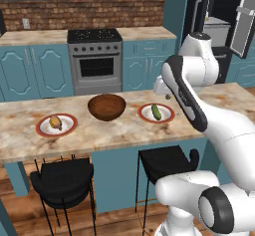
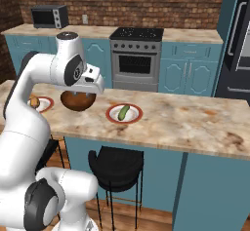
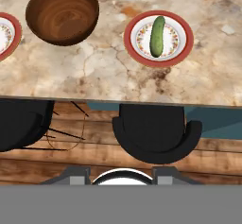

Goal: Pick the chicken drumstick and cucumber from their plates and place them in the bowl. Then put the bowl in the fridge.

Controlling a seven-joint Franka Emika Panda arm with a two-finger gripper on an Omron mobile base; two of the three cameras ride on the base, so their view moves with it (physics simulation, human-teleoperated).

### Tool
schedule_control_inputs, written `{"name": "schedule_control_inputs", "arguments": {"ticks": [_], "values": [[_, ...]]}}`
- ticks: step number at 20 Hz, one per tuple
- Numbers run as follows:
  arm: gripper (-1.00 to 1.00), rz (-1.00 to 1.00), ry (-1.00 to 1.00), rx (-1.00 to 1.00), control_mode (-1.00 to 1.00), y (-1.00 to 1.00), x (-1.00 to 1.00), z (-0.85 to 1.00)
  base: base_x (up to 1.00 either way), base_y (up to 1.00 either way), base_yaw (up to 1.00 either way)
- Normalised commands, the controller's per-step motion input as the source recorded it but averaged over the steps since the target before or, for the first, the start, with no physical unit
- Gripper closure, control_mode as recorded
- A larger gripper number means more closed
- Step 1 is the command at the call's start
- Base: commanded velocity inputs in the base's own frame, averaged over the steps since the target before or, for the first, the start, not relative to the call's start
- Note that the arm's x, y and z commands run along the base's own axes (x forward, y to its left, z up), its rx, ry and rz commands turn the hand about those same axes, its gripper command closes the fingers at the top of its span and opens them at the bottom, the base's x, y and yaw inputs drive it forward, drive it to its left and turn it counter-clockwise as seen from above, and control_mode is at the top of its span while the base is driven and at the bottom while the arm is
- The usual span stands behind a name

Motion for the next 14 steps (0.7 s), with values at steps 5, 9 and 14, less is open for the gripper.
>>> {"name": "schedule_control_inputs", "arguments": {"ticks": [5, 9, 14], "values": [[-1.0, -0.03, 0.07, -0.12, -1.0, -0.07, 0.13, -0.14, 0.0, 0.0, 0.0], [-1.0, -0.1, 0.0, -0.1, -1.0, -0.28, 0.29, -0.35, 0.0, 0.0, 0.0], [-1.0, -0.04, 0.03, -0.02, -1.0, -0.31, 0.41, -0.31, 0.0, 0.0, 0.0]]}}
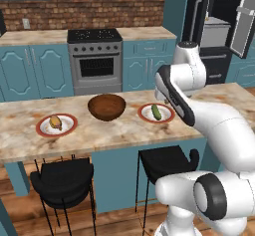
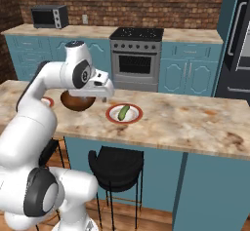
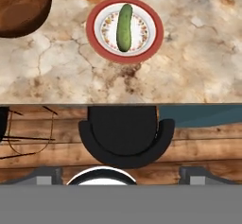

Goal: Pick the chicken drumstick and cucumber from their plates and place them in the bowl. Then put the bowl in the fridge.

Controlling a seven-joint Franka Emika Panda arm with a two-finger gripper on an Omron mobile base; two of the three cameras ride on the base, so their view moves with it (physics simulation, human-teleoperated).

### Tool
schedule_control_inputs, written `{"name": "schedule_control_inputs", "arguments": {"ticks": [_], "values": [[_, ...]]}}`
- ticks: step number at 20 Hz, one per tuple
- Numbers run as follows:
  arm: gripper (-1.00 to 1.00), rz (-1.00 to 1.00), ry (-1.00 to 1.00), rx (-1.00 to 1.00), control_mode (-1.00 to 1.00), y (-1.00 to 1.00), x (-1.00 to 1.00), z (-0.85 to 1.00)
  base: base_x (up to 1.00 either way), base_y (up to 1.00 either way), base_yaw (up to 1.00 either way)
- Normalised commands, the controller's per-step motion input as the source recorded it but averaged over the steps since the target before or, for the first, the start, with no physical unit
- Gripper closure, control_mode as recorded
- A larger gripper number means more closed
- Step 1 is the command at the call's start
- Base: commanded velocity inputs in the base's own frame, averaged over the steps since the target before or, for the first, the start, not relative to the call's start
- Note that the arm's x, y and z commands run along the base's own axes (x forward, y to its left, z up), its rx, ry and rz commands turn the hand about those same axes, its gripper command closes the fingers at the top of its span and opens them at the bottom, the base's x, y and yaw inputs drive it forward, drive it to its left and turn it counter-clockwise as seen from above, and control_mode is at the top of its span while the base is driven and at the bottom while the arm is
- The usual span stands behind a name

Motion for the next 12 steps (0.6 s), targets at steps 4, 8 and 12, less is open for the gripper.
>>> {"name": "schedule_control_inputs", "arguments": {"ticks": [4, 8, 12], "values": [[-1.0, 0.0, 0.12, 0.09, -1.0, -0.28, 0.49, -0.28, 0.0, 0.0, 0.0], [-1.0, 0.0, 0.11, 0.04, -1.0, -0.14, 0.5, -0.28, 0.0, 0.0, 0.0], [-1.0, 0.0, 0.1, 0.0, -1.0, -0.05, 0.5, -0.2, 0.0, 0.0, 0.0]]}}
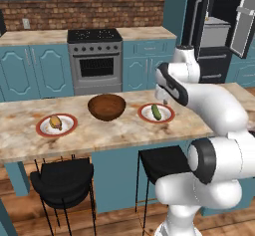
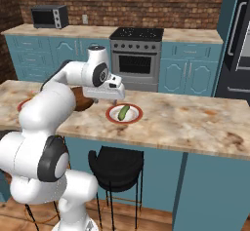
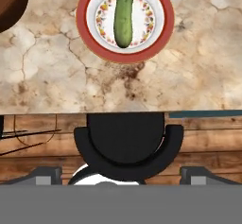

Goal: Pick the chicken drumstick and cucumber from their plates and place them in the bowl. Then put the bowl in the fridge.

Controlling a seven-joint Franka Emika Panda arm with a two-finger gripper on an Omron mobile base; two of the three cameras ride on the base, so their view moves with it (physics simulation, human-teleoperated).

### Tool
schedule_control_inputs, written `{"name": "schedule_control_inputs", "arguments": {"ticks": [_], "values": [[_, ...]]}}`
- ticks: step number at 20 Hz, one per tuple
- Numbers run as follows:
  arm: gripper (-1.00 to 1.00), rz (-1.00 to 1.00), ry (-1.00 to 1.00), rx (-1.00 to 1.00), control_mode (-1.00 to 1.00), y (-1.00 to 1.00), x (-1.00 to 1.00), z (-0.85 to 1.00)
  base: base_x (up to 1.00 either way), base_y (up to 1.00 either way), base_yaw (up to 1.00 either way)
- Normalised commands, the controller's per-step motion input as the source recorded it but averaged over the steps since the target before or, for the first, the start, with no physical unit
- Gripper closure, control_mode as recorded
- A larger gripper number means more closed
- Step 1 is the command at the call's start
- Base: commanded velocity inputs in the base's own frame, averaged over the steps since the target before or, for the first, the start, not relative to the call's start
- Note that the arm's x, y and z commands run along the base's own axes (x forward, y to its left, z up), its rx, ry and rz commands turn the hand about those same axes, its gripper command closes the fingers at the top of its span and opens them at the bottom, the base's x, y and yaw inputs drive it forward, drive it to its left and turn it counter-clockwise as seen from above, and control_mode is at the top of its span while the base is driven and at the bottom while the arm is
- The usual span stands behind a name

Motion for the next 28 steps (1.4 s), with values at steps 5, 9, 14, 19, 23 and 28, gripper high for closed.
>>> {"name": "schedule_control_inputs", "arguments": {"ticks": [5, 9, 14, 19, 23, 28], "values": [[-1.0, 0.0, 0.14, 0.0, -1.0, -0.06, 0.5, -0.17, 0.0, 0.0, 0.0], [-1.0, 0.01, 0.05, 0.01, -1.0, 0.0, 0.5, -0.23, 0.0, 0.0, 0.0], [-1.0, 0.04, 0.0, 0.0, -1.0, 0.02, 0.51, -0.25, 0.0, 0.0, 0.0], [-1.0, 0.04, 0.0, 0.0, -1.0, 0.0, 0.48, -0.27, 0.0, 0.0, 0.0], [-1.0, 0.06, 0.0, 0.0, -1.0, 0.0, 0.45, -0.29, 0.0, 0.0, 0.0], [-1.0, 0.08, 0.0, 0.0, -1.0, 0.0, 0.32, -0.39, 0.0, 0.0, 0.0]]}}
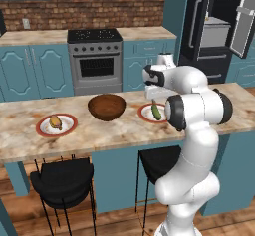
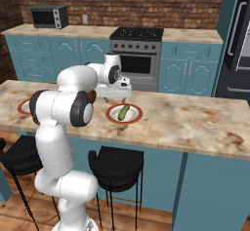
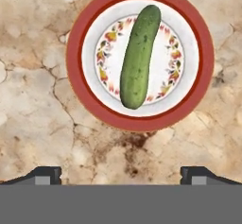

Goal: Pick the chicken drumstick and cucumber from their plates and place them in the bowl. Then put the bowl in the fridge.

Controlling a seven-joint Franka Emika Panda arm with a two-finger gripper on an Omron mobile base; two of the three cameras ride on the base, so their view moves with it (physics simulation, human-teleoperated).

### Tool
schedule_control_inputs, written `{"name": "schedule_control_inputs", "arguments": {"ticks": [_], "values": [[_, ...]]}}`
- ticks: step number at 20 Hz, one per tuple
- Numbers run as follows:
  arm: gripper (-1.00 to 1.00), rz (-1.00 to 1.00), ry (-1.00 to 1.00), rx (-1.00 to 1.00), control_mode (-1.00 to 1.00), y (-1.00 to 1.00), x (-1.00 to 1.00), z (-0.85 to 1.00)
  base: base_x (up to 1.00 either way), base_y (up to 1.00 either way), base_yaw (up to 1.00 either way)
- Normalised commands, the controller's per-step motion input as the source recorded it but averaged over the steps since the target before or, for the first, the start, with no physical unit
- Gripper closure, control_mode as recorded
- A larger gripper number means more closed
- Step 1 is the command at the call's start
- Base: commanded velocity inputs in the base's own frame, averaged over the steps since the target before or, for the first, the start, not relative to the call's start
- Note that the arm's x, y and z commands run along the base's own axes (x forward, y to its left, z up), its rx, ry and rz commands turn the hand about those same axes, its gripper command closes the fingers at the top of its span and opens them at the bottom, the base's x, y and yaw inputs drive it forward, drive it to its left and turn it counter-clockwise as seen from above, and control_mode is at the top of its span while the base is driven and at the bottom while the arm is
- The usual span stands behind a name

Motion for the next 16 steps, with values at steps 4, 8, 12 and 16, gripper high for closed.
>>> {"name": "schedule_control_inputs", "arguments": {"ticks": [4, 8, 12, 16], "values": [[-1.0, 0.07, 0.0, 0.0, -1.0, -0.07, 0.33, -0.36, 0.0, 0.0, 0.0], [-1.0, 0.07, 0.0, 0.0, -1.0, -0.06, 0.27, -0.38, 0.0, 0.0, 0.0], [-1.0, 0.02, 0.0, 0.0, -1.0, -0.06, 0.38, -0.29, 0.0, 0.0, 0.0], [-1.0, 0.0, 0.0, 0.0, -1.0, 0.0, 0.39, -0.23, 0.0, 0.0, 0.0]]}}
